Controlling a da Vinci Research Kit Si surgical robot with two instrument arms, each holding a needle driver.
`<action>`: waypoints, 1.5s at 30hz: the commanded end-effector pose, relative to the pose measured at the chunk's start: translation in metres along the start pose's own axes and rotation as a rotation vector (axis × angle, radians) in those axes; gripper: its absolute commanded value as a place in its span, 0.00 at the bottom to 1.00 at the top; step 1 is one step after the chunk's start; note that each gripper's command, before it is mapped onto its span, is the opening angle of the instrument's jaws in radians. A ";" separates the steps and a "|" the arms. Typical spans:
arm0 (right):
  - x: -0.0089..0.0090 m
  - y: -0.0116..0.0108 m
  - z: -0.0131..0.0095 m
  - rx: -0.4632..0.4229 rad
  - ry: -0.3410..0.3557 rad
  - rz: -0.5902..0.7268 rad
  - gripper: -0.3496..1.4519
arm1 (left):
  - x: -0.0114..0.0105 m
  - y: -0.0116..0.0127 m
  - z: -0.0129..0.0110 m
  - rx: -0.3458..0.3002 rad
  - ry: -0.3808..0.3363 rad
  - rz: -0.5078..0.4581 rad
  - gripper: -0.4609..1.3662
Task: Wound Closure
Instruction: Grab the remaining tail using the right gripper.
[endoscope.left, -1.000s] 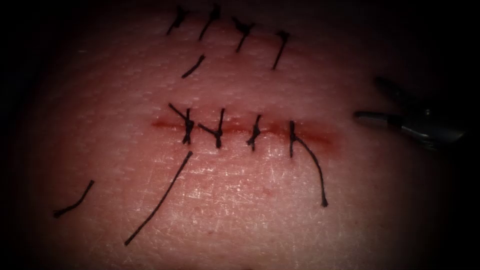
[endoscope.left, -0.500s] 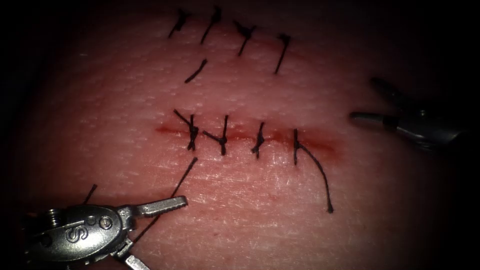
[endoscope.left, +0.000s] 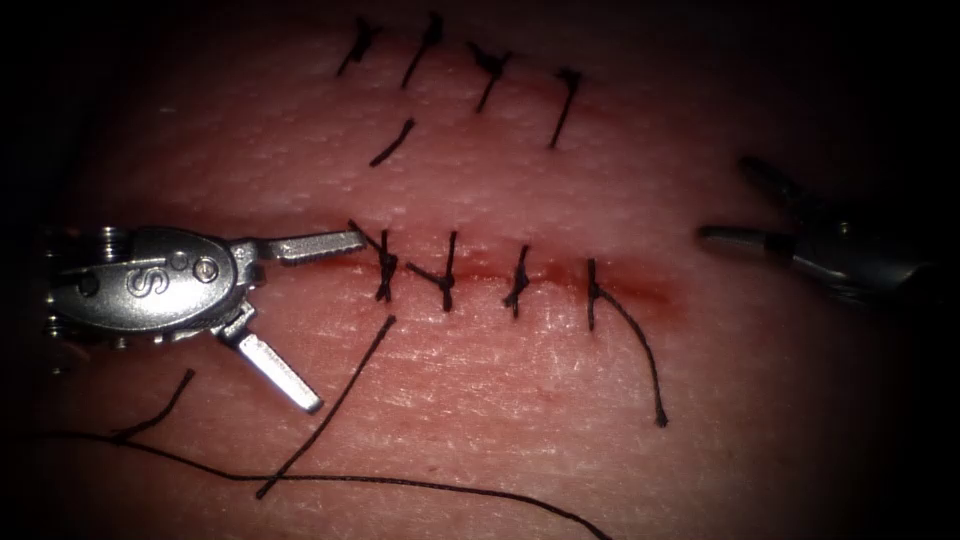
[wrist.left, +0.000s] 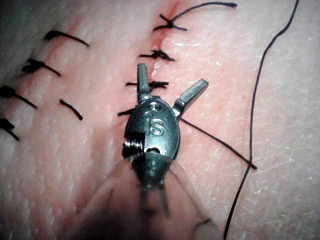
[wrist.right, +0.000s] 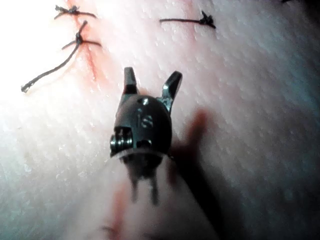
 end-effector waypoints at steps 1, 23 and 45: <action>0.0000 0.0000 0.0000 0.010 0.002 0.001 0.89 | 0.0002 -0.0001 0.0000 0.023 -0.010 0.022 0.42; 0.0002 -0.0005 0.0003 0.036 0.006 -0.010 0.89 | 0.0070 0.0067 0.0035 0.003 -0.189 0.304 0.52; 0.0003 -0.0007 0.0004 0.038 0.007 -0.009 0.89 | 0.0049 0.0097 0.0141 0.115 -0.340 0.544 0.75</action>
